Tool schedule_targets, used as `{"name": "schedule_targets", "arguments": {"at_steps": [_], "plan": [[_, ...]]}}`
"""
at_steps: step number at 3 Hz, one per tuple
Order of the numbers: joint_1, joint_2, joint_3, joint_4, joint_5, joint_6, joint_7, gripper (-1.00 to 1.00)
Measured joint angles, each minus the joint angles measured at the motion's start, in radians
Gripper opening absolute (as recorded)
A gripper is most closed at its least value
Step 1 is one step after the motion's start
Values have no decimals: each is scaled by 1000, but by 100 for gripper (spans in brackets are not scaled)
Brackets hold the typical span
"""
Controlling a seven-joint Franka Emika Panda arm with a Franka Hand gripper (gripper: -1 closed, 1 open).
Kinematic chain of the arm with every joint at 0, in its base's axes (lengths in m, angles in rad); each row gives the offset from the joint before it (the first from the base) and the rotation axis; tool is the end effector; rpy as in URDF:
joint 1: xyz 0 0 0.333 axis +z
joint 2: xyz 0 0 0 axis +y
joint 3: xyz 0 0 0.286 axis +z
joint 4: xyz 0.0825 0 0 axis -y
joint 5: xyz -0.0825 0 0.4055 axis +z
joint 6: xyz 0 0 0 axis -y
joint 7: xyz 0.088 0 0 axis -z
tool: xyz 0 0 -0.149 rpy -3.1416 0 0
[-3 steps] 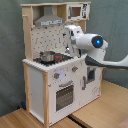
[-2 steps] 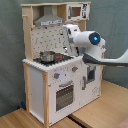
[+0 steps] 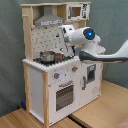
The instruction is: Play with the kitchen
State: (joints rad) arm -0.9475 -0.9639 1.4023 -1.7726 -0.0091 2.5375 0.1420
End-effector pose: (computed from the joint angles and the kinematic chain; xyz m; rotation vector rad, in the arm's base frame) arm 0.4531 0.4894 0.5607 2.0131 0.7831 1.3591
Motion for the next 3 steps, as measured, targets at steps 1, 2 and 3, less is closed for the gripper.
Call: {"name": "schedule_targets", "arguments": {"at_steps": [1,2,3], "plan": [[-37,52,53,46,12,-32,1,100],[-79,110,117,99,36,-76,1,100],[-109,156,163,138,64,-127,0,100]]}}
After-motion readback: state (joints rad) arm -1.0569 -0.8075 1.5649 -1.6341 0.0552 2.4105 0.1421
